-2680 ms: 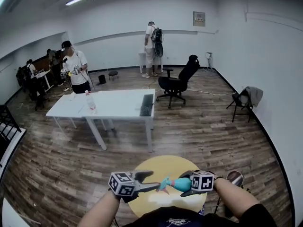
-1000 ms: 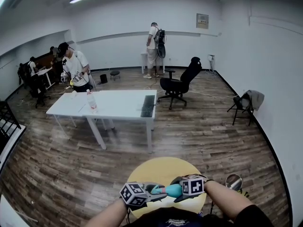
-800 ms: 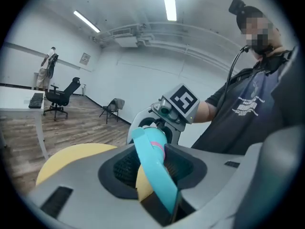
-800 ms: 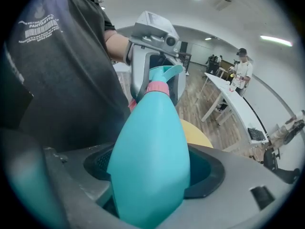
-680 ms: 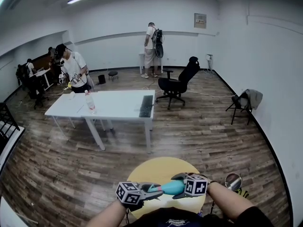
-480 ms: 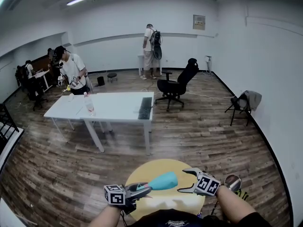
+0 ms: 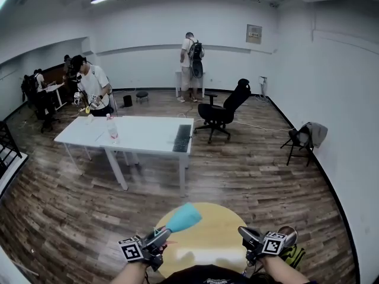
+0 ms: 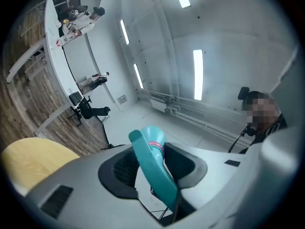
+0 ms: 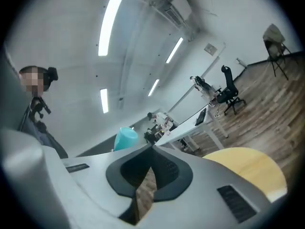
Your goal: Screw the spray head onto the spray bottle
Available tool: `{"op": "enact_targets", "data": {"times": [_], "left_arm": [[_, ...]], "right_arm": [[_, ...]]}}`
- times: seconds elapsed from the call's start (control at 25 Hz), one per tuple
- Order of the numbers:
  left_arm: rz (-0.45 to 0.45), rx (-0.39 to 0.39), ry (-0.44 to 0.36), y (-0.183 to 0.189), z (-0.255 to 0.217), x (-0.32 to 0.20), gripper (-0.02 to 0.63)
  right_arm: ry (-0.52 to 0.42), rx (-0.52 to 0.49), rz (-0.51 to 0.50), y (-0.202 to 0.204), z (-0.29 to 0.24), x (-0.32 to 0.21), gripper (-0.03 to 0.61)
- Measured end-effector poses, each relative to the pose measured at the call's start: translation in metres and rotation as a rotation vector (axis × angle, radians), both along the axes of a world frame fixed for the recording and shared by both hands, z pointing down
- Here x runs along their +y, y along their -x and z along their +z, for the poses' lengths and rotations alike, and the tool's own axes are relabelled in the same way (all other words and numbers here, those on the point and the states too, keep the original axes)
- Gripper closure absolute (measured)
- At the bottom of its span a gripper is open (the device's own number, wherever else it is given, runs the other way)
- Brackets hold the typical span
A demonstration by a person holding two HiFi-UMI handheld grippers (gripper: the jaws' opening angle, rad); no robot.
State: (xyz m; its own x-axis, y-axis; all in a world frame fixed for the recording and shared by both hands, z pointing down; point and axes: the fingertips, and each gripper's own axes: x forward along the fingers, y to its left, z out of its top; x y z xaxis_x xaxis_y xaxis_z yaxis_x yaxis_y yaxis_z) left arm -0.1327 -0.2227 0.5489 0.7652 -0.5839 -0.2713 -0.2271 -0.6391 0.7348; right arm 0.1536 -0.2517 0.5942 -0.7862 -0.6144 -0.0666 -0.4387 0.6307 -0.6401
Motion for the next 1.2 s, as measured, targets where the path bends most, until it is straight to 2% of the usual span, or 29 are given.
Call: {"op": "enact_targets", "data": {"times": [0.08,0.16,0.28,0.56,1.2], "left_arm": [[0.004,-0.002,0.011,-0.001,0.004,0.000,0.431],[0.007,0.001,0.013,-0.002,0.005,0.001,0.431],[0.015,-0.004,0.013,-0.006,0.005,0.003,0.431],[0.008,0.000,0.011,-0.003,0.002,0.009,0.431],[0.042,-0.011,0.038,-0.007,0.007,0.014,0.431]], "right_arm": [[0.013,-0.066,0.003,-0.001,-0.006,-0.004,0.561],[-0.005,-0.079,0.004,-0.003,-0.013,-0.007,0.560],[-0.039,-0.039,-0.021,0.000,-0.019,-0.003,0.560],[-0.055,0.033,-0.084,0.019,-0.012,0.014,0.560],[-0.056,0.087,-0.135,0.034,-0.001,0.022,0.560]]}}
